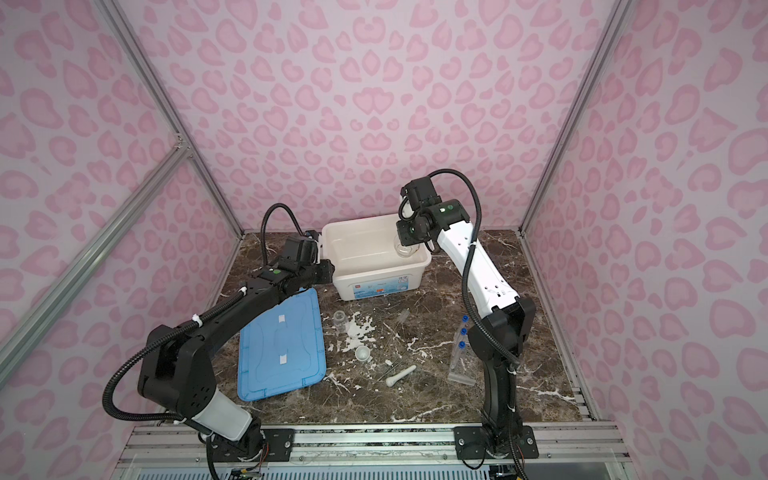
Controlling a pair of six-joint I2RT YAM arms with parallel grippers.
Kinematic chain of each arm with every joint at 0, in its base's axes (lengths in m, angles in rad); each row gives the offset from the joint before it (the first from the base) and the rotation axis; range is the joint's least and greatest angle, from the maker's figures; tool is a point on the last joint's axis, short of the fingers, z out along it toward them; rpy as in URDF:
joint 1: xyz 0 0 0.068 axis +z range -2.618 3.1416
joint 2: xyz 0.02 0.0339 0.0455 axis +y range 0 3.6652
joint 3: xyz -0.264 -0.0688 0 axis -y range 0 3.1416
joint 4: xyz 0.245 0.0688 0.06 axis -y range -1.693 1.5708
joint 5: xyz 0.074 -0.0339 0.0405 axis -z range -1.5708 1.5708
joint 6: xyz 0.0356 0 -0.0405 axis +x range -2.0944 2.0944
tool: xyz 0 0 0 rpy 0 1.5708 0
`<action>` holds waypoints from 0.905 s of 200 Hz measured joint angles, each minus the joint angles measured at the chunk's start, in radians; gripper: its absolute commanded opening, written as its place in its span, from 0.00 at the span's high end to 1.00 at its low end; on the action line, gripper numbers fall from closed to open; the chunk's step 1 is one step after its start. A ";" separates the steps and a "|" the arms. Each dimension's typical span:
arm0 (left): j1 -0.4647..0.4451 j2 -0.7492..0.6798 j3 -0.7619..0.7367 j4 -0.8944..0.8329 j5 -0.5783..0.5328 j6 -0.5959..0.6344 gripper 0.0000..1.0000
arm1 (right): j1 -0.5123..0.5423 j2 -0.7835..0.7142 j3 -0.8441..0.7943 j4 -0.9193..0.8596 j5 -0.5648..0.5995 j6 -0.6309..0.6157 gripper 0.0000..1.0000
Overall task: Organize the chemistry lab equipment
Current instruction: 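Lift the glass flask and carry it over the white bin with the right gripper, then lower the glass flask into the white bin with the right gripper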
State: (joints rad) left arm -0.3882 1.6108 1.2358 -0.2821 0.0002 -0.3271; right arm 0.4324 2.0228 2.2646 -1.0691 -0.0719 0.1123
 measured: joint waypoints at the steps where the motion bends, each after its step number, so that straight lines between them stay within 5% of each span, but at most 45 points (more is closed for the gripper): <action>1: 0.000 0.001 0.001 0.000 0.002 0.002 0.67 | 0.000 0.002 0.000 -0.001 0.000 -0.001 0.86; 181: -0.001 0.013 0.013 -0.003 0.171 0.042 0.67 | -0.006 0.137 -0.017 -0.101 0.075 -0.045 0.87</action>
State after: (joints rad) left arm -0.3893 1.6238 1.2491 -0.2848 0.1715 -0.2852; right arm 0.4267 2.1601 2.2478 -1.1706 0.0032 0.0677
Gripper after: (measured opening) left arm 0.334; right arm 0.222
